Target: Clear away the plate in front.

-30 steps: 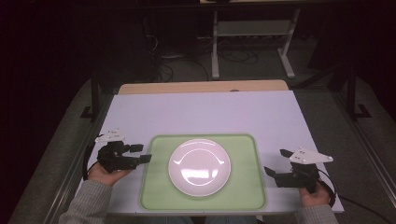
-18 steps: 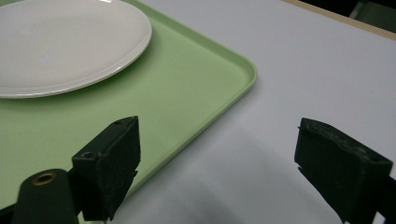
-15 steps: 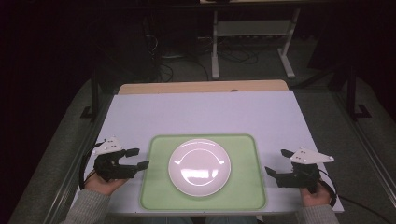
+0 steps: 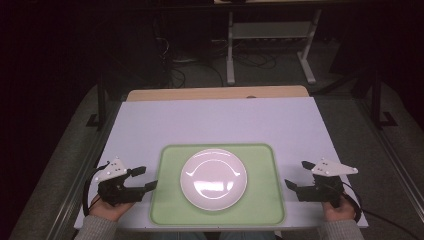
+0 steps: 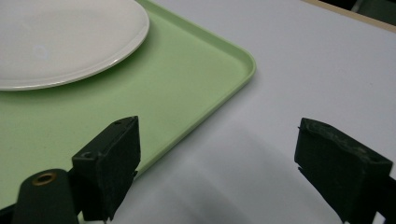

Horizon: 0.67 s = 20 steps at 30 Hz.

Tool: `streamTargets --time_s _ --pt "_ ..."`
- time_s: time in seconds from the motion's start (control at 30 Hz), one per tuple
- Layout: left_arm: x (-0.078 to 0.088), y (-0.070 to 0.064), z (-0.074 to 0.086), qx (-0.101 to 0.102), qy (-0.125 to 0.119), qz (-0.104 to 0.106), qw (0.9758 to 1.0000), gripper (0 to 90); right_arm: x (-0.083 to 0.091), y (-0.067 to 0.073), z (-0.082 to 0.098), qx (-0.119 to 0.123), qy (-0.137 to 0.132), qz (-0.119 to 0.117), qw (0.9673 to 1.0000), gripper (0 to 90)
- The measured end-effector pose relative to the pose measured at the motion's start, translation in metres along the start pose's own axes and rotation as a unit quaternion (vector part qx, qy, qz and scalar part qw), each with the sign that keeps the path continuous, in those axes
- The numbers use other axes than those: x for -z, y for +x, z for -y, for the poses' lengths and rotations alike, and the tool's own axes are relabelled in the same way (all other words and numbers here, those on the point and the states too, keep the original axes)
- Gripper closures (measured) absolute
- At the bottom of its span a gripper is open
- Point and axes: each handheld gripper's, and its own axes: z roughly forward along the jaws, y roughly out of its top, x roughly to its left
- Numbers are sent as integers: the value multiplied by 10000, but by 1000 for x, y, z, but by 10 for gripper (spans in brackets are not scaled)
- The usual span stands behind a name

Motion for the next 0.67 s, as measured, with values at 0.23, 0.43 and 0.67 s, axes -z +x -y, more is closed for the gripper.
streamTargets --time_s 0.23,0.43,0.67 --pt "-1 -7 7 15 4 31 10000 286 -1 0 1 -1 45 -28 10000 136" --pt "-4 -10 13 14 13 46 10000 286 -2 2 1 29 50 -86 9999 136" --pt "-4 -12 12 -82 -31 -3 10000 286 -4 5 -1 98 88 -142 9998 136"
